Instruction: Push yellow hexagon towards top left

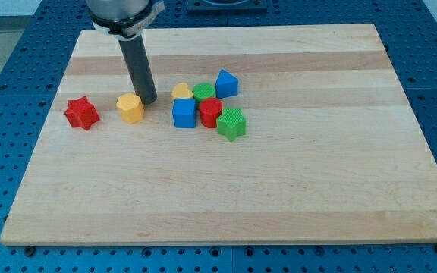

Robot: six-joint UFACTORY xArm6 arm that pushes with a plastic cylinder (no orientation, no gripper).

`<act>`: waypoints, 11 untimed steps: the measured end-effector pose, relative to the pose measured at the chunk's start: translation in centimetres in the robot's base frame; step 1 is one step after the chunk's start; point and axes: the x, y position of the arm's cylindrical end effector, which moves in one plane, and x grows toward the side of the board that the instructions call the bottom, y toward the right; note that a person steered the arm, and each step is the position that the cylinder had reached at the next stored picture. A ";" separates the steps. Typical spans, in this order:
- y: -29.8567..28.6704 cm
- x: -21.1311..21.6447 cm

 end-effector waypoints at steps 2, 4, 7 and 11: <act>1.1 4.9; -0.4 5.9; -5.3 0.7; -4.5 -6.1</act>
